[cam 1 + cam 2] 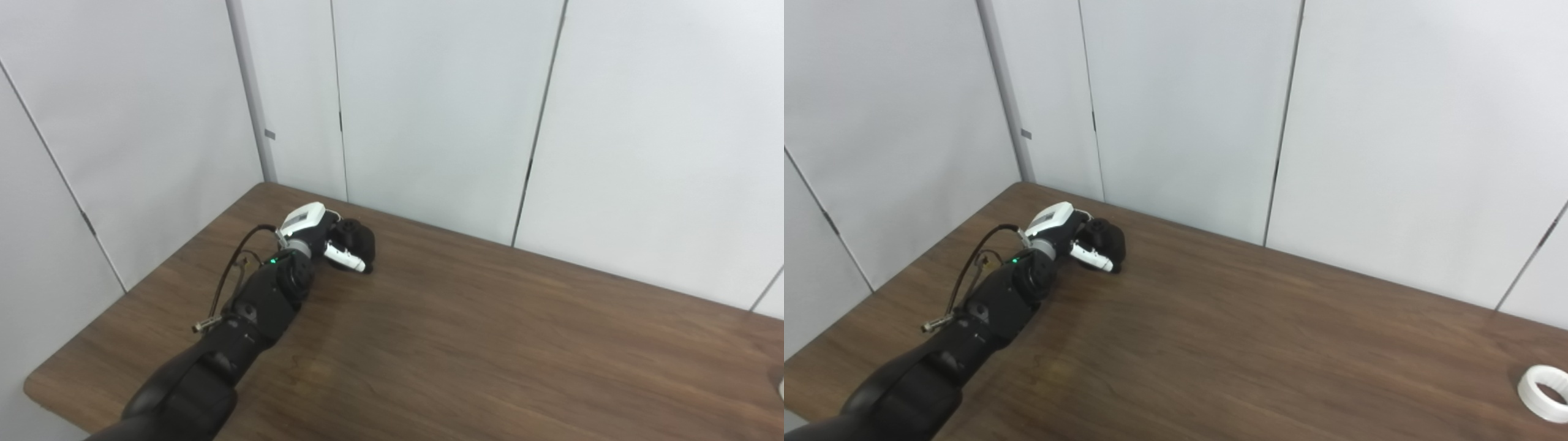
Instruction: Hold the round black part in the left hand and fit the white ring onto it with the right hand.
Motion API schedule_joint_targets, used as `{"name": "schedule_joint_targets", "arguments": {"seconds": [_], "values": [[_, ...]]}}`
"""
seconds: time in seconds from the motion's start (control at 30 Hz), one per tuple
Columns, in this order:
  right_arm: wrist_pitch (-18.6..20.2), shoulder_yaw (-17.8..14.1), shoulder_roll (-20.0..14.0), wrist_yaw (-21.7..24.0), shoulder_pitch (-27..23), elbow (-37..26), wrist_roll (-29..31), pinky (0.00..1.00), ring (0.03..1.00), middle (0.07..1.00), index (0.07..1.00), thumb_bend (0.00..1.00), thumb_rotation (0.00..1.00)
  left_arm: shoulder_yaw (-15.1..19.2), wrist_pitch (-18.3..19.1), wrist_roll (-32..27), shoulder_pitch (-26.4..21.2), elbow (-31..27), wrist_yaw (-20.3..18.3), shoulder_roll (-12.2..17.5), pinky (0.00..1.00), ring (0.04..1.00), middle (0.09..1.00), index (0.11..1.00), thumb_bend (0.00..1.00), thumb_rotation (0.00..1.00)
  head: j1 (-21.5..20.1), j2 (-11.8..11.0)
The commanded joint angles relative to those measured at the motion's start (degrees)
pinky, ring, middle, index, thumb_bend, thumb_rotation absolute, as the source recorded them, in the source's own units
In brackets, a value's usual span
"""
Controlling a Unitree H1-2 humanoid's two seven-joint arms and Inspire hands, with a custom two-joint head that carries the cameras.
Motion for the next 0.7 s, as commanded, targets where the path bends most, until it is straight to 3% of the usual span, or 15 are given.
{"name": "schedule_joint_targets", "arguments": {"seconds": [0.0,0.13,0.17,0.2,0.27,0.67], "values": [[-0.8,-0.4,-0.7,-0.3,-0.7,-2.1,0.1,0.97,0.980,0.963,0.937,0.68,1.00,0.2,-1.2,0.6,-2.3,-0.2,1.6,1.2,1.00,0.966,0.876,0.547,0.95,0.27,-0.4,0.5],[-0.4,-0.2,-0.7,-0.5,-0.8,-2.6,-0.4,0.98,0.988,0.967,0.943,0.68,1.00,1.2,-2.9,-0.6,-1.8,-0.2,2.5,0.9,1.00,0.952,0.857,0.495,0.95,0.23,-0.9,1.0],[-0.4,-0.2,-0.7,-0.4,-0.8,-2.6,-0.5,0.99,0.993,0.971,0.945,0.68,1.00,1.3,-2.9,-0.7,-1.7,-0.5,2.4,0.9,1.00,0.955,0.859,0.487,0.70,0.14,-0.9,1.0],[-0.5,-0.1,-0.7,-0.5,-0.8,-2.7,-0.7,1.00,0.994,0.972,0.945,0.68,1.00,1.4,-2.8,-0.7,-1.5,-0.9,2.2,0.9,1.00,0.958,0.859,0.484,0.61,0.11,-0.8,1.0],[-0.4,-0.1,-0.6,-0.4,-0.8,-2.9,-0.7,1.00,0.995,0.975,0.948,0.69,1.00,1.6,-3.1,-0.7,-1.2,-1.5,2.1,0.9,1.00,0.960,0.858,0.481,0.54,0.08,-0.8,1.1],[0.8,-0.1,-0.3,-0.9,-1.1,-3.6,-0.7,1.00,1.000,0.985,0.962,0.68,1.00,1.3,-3.8,0.3,-0.8,-1.8,2.2,1.1,1.00,0.932,0.807,0.479,0.53,0.06,-0.9,1.2]]}}
